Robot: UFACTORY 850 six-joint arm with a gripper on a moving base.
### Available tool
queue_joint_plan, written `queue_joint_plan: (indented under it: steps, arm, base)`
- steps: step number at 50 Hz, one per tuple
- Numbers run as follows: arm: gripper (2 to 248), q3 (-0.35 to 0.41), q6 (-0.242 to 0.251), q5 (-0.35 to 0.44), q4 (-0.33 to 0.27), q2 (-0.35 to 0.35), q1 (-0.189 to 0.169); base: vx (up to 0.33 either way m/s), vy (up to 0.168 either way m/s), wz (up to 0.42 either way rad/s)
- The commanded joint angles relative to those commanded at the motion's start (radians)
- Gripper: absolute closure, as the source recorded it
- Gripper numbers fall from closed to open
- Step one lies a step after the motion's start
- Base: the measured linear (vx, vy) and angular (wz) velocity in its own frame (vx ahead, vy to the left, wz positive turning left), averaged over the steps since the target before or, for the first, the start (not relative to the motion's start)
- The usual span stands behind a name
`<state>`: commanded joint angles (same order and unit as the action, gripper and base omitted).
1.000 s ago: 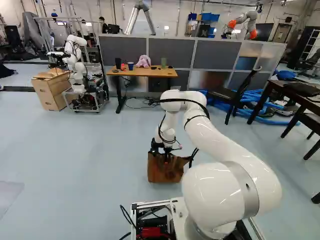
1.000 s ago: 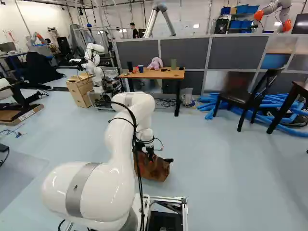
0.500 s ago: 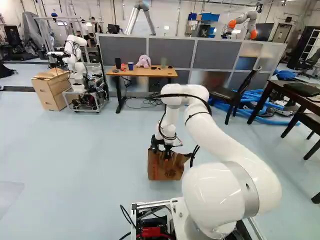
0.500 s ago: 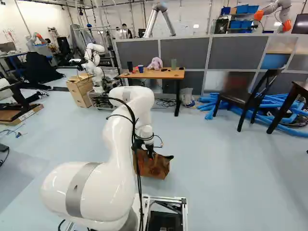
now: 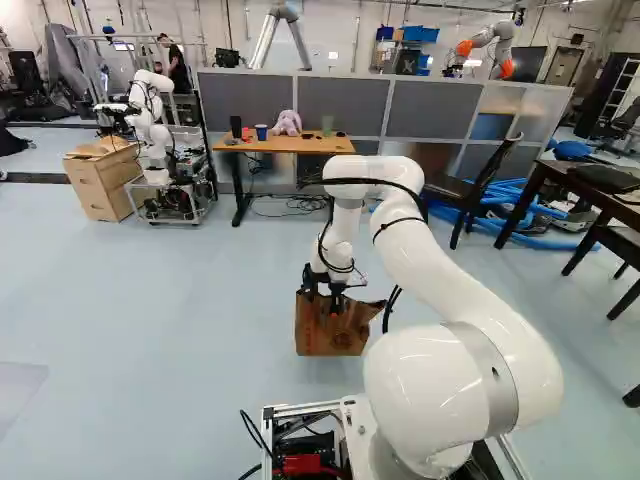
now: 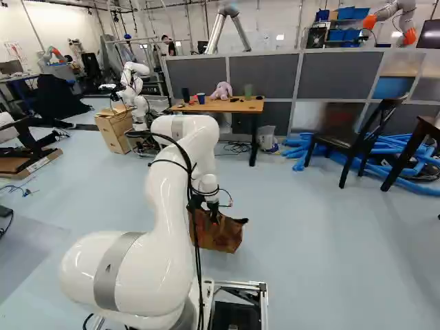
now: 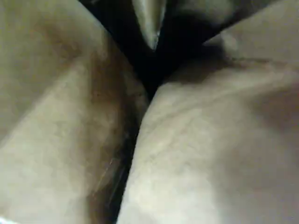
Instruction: Pick up the bag on the ground and place it on the table
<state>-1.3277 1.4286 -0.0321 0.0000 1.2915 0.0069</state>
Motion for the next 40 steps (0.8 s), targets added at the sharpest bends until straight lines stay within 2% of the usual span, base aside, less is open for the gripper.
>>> queue_joint_plan:
  steps: [40]
  arm:
    - [232,0.124,0.0,0.0,0.0,-0.153,0.0]
  base:
    - [0.0,0.0,0.0]
